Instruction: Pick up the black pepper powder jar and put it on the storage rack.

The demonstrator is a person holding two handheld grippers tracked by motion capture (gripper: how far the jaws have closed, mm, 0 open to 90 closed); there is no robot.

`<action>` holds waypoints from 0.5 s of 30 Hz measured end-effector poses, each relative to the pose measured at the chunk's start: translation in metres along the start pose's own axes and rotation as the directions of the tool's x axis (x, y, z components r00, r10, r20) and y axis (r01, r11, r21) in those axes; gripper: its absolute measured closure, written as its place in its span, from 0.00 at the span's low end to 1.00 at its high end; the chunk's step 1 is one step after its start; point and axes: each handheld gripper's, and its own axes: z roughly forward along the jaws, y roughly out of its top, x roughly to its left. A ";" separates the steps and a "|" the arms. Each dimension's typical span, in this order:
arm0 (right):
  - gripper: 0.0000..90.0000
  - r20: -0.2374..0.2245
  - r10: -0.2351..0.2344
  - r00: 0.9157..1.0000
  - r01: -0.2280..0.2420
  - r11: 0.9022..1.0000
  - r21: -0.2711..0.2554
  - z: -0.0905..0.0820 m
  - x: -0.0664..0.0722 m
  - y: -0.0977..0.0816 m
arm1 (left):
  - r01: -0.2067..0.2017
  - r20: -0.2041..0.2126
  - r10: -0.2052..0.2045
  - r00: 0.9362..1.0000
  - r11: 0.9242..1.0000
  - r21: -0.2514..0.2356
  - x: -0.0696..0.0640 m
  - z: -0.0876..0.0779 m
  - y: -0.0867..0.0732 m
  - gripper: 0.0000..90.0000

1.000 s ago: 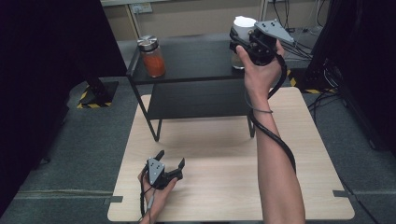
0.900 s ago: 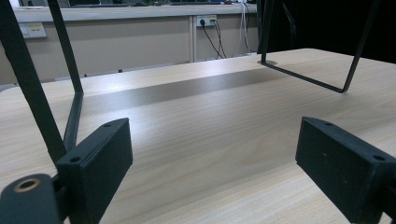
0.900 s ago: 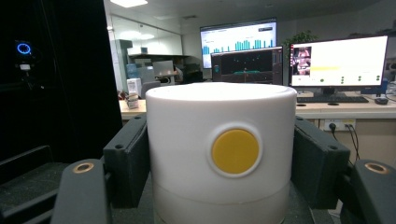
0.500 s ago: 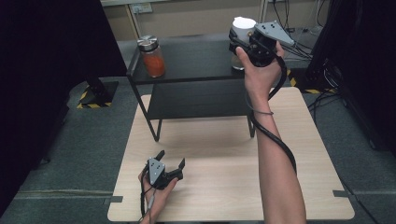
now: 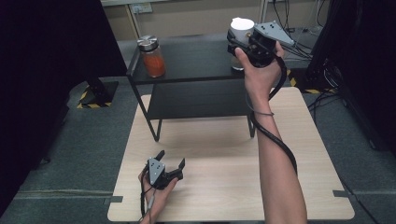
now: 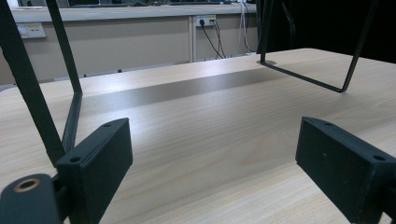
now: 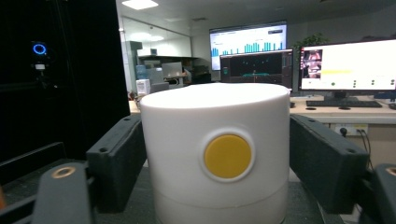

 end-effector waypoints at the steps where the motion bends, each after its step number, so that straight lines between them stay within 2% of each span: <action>1: 0.21 -0.004 0.001 1.000 -0.001 1.000 0.002 0.000 -0.001 0.000 | 0.000 0.000 0.000 1.000 1.000 0.000 0.000 0.000 0.000 0.12; 6: 0.17 -0.016 0.008 1.000 -0.008 1.000 0.001 -0.003 -0.004 -0.001 | 0.000 0.001 0.000 1.000 1.000 0.000 0.000 0.000 0.000 0.12; 15: 0.15 -0.028 -0.003 1.000 0.003 1.000 -0.007 -0.016 -0.007 -0.006 | -0.003 0.003 0.003 1.000 1.000 0.001 0.000 0.000 0.000 0.12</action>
